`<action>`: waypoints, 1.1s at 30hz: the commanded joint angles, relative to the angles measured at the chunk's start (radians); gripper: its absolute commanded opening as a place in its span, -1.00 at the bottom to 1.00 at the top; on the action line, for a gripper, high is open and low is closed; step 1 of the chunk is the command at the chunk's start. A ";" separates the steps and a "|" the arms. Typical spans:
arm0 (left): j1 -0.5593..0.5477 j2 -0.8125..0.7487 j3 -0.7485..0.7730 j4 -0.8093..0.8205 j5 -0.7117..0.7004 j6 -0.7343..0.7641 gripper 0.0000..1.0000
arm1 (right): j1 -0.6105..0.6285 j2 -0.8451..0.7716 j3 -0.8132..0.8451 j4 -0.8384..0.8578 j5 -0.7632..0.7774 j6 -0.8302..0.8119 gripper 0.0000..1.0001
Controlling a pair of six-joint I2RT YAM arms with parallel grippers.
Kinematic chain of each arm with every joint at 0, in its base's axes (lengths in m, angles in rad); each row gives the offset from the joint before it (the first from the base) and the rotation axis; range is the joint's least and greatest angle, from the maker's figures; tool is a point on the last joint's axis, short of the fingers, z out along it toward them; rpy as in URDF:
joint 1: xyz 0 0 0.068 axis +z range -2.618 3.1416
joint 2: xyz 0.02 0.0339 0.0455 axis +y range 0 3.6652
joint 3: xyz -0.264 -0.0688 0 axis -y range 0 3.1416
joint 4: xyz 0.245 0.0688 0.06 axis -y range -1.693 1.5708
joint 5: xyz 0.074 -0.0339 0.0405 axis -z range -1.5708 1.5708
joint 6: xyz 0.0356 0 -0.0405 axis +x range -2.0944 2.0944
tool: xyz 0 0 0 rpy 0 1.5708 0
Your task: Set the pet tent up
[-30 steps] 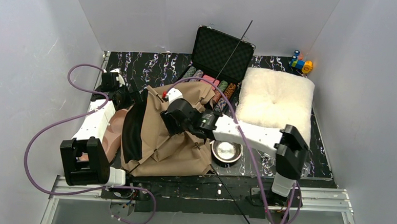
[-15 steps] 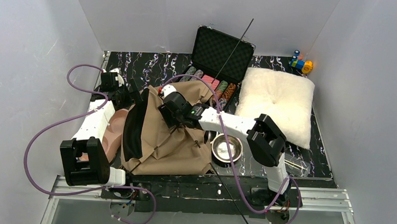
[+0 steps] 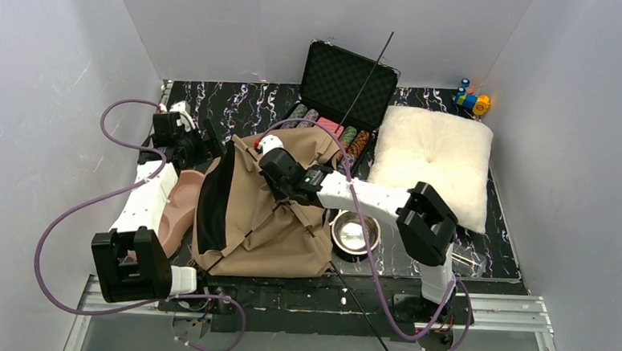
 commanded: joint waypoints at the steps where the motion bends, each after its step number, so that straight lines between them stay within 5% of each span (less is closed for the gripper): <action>1: 0.004 -0.141 -0.030 0.100 0.185 0.019 0.97 | 0.073 -0.170 0.012 -0.060 0.263 0.021 -0.97; 16: 0.003 -0.328 -0.125 0.275 0.420 -0.021 0.97 | 0.178 -0.413 -0.058 -0.538 0.642 0.280 -0.97; 27: -0.114 -0.204 -0.100 0.191 0.454 -0.011 0.97 | 0.178 -0.693 -0.549 -0.290 0.315 0.389 -0.97; 29: -0.179 -0.185 -0.095 0.166 0.438 0.001 0.97 | 0.178 -0.723 -0.572 -0.282 0.261 0.391 -0.69; 33: -0.251 -0.096 -0.078 0.126 0.397 -0.033 0.97 | 0.161 -0.758 -0.458 -0.329 0.240 0.347 0.19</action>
